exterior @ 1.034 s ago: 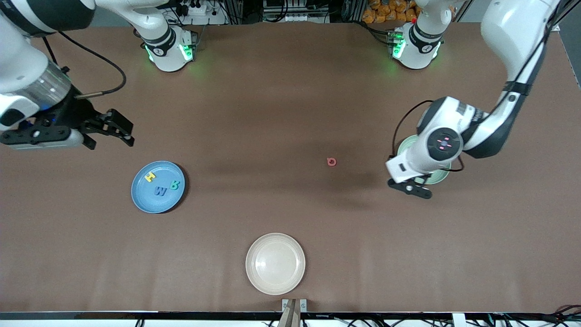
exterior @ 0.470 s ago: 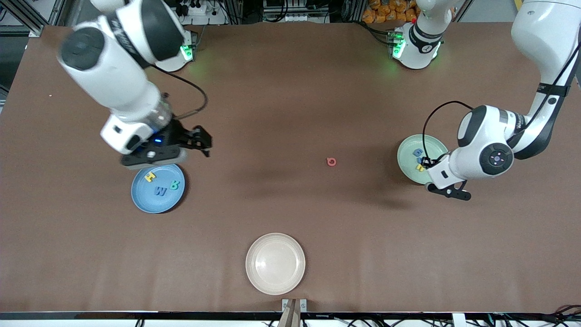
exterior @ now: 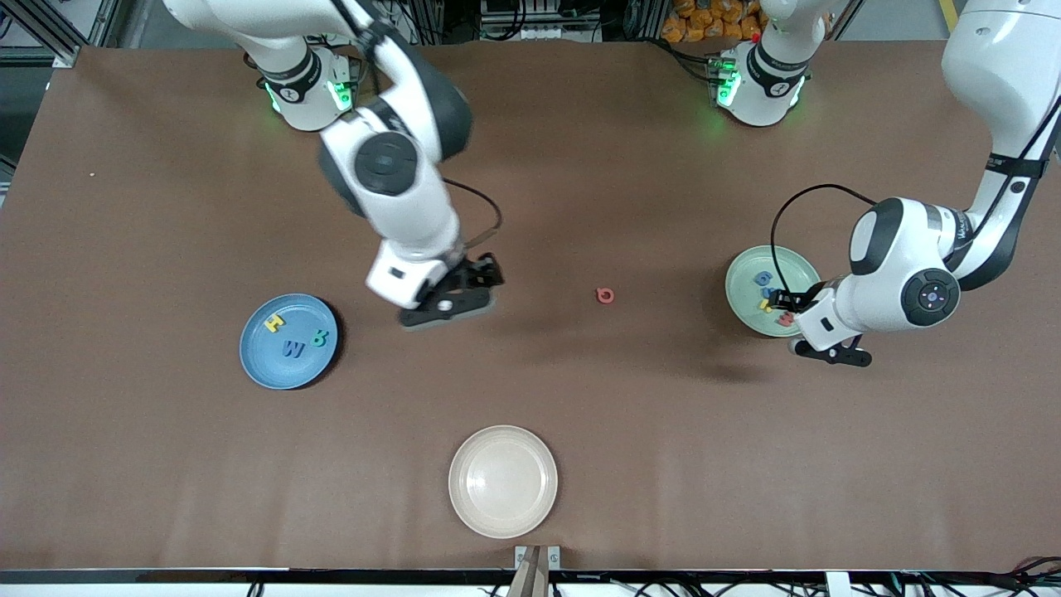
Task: Sort uppercase to blue plate, lowercase to green plate
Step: 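Release the w on the green plate while the right gripper reaches the Q, then lower the right gripper and grasp the pink uppercase Q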
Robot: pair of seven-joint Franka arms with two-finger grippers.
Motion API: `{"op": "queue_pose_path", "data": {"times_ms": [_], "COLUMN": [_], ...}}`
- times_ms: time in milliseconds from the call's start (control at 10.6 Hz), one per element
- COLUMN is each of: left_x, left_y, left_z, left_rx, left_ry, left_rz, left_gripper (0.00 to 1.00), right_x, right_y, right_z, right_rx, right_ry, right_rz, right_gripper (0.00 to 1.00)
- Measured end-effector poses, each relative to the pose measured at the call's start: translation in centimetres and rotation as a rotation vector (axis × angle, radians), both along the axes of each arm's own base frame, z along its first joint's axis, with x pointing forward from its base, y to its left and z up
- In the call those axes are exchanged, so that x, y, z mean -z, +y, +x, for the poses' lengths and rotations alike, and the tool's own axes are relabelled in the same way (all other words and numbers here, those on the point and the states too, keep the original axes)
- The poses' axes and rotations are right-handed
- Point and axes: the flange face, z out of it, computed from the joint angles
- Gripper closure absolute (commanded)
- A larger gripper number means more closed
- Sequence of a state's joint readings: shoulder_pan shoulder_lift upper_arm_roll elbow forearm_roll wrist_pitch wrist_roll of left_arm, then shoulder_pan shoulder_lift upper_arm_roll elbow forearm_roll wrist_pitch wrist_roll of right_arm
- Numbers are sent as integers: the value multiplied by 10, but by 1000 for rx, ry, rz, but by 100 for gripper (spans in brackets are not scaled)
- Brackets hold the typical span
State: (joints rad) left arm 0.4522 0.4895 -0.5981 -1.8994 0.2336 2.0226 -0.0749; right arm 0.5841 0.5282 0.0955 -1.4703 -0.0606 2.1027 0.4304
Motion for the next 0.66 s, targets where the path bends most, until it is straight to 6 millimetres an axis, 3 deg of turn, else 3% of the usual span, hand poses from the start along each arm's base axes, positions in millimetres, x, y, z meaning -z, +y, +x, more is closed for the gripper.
{"op": "queue_pose_path", "data": {"times_ms": [94,376,658], "left_x": [-1,-13,-70], "left_y": [0,-4,-20], "left_z": [1,7,14], "left_rx": [-2,-40,-97], "left_ry": [-3,-33,-127], "left_rz": [-2,11,90], "left_gripper": [0,0,0], "right_x": [23,64,109], "right_y": [29,108,150], "right_z": [-12,-43,-57], "right_rx": [-21,-58,-70], "right_ry": [-6,-32,-63], "right_rz": [-8,27,42], "right_gripper": [0,6,7]}}
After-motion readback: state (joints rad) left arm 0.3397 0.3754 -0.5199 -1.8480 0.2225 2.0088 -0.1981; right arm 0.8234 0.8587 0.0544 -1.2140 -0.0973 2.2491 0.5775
